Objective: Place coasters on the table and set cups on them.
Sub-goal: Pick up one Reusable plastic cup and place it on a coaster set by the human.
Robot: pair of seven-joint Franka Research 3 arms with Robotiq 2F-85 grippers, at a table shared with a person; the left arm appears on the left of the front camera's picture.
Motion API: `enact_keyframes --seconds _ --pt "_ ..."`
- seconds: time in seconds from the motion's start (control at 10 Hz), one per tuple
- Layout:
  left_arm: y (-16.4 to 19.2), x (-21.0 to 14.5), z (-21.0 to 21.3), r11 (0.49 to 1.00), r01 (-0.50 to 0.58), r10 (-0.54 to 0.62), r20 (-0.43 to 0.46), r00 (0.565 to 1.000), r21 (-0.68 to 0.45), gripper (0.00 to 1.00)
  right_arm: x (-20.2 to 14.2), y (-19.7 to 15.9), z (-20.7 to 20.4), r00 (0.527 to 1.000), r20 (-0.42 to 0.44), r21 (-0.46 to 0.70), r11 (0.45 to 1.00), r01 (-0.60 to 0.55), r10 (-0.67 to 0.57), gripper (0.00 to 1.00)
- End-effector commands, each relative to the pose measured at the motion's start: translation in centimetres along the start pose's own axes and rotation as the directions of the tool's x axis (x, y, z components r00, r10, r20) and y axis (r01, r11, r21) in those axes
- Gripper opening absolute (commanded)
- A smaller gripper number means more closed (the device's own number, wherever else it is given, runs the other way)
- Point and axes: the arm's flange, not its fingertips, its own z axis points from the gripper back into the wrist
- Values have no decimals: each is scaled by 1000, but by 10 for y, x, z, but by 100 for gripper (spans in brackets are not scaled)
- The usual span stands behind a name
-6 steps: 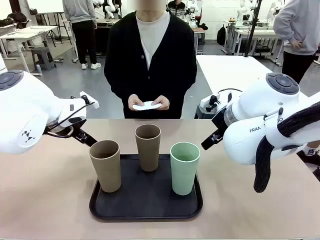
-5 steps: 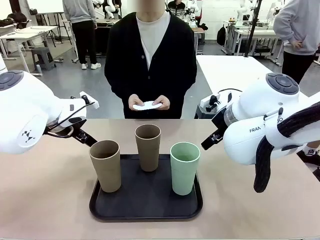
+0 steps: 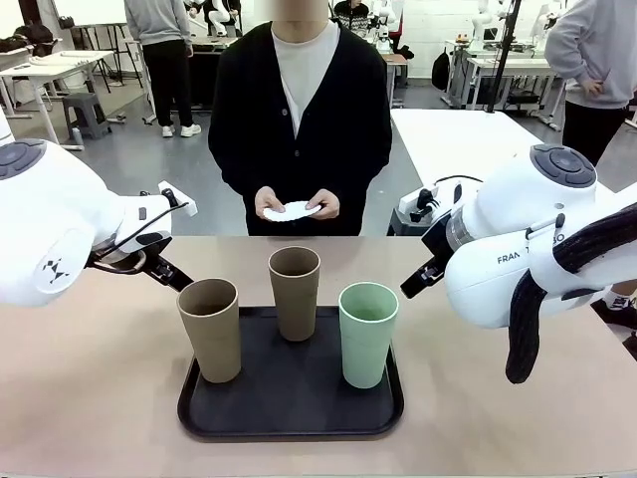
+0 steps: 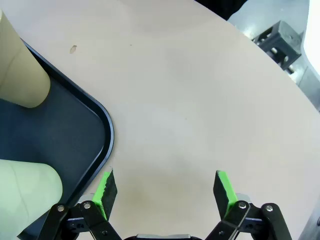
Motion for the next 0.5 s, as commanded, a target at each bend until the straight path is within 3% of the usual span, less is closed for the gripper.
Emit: enact_keyframes --seconds 0.0,0.4 --pt "0 0 0 1000 0 0 0 1000 0 100 0 0 0 1000 0 0 1000 0 0 100" --pt "0 0 0 1000 0 0 0 1000 0 100 0 0 0 1000 0 0 1000 0 0 100"
